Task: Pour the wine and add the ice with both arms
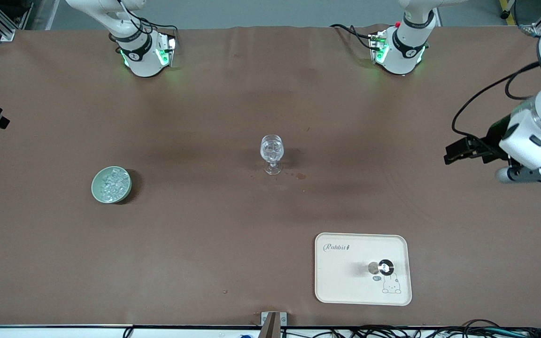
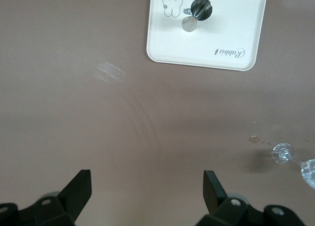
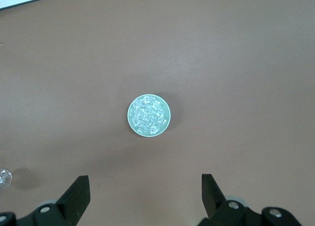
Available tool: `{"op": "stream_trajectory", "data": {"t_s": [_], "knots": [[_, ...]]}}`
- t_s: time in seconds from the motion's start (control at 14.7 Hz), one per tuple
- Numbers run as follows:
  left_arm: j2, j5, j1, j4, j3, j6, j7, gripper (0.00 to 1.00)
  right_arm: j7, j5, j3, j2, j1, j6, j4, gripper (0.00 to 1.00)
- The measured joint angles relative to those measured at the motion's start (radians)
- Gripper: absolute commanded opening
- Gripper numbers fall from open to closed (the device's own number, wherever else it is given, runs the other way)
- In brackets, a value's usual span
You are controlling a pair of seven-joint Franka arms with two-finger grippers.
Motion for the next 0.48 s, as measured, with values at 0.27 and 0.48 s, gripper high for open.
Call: {"op": "stream_trajectory", "data": {"t_s": [0.27, 0.48], "knots": [[-0.136, 0.0, -0.092, -0.158, 0.118, 0.052, 0.046, 1.0, 0.0, 0.0, 0.0, 0.0, 0.0, 0.0, 0.0, 1.0], [-0.179, 0.0, -0.115, -0.198, 0.165, 0.055, 0.09, 1.0, 0.0, 0.0, 0.0, 0.0, 0.0, 0.0, 0.0, 1.0]]}}
